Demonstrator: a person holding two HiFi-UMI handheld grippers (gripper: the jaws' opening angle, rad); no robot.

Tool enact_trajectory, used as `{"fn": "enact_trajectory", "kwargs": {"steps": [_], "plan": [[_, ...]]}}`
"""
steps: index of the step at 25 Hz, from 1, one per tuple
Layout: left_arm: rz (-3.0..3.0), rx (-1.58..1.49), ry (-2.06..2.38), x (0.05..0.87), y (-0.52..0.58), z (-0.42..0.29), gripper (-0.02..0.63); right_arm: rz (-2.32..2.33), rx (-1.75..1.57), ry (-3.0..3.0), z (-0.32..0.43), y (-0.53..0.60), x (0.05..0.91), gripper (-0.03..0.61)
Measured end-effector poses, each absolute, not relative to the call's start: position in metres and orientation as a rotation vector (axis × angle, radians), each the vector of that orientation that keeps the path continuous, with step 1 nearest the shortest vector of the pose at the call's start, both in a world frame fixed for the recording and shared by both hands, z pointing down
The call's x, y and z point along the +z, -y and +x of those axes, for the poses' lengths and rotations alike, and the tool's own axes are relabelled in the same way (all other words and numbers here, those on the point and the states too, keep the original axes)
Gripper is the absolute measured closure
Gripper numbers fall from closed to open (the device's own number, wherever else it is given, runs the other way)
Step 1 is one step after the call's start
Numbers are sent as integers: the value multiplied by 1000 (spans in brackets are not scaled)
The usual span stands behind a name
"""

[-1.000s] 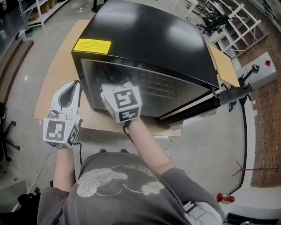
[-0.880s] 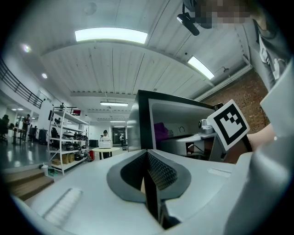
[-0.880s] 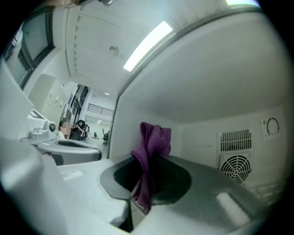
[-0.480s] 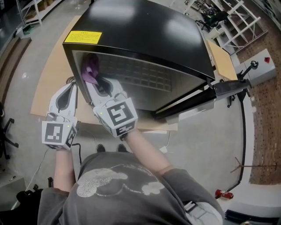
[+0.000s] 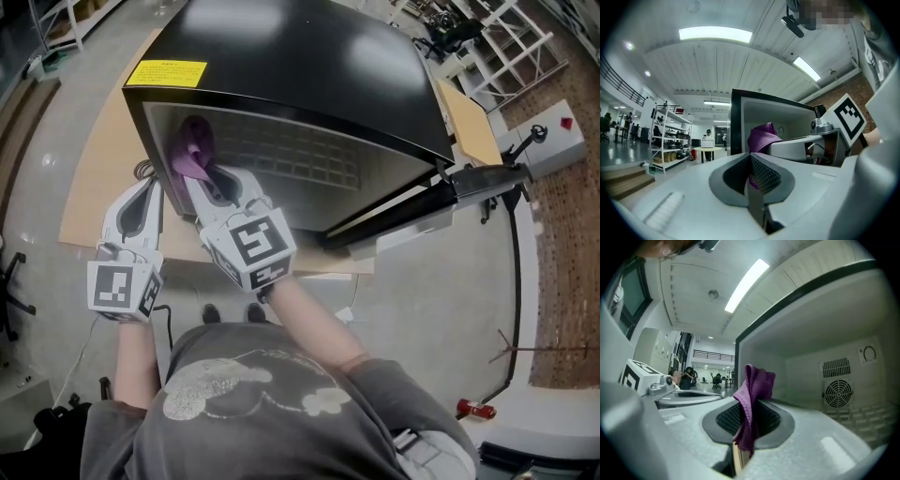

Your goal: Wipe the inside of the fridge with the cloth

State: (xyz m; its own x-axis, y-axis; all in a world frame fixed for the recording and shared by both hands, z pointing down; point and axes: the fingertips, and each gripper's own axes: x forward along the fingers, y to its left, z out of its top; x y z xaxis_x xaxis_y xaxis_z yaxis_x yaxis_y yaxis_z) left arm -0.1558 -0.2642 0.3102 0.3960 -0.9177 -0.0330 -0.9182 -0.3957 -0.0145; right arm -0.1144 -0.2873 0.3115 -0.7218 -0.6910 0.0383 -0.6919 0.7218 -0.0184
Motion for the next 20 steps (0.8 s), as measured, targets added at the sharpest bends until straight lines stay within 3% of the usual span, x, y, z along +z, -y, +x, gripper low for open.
{"fn": "enact_trajectory", "kwargs": {"steps": [12, 20], "plan": [[-2655, 34, -1633, 312, 272, -135, 597, 1258, -14, 2567, -104, 352, 337, 538], [-2681, 34, -1575, 309, 281, -118, 597, 1372, 8, 2417, -60, 357, 347, 538]]}}
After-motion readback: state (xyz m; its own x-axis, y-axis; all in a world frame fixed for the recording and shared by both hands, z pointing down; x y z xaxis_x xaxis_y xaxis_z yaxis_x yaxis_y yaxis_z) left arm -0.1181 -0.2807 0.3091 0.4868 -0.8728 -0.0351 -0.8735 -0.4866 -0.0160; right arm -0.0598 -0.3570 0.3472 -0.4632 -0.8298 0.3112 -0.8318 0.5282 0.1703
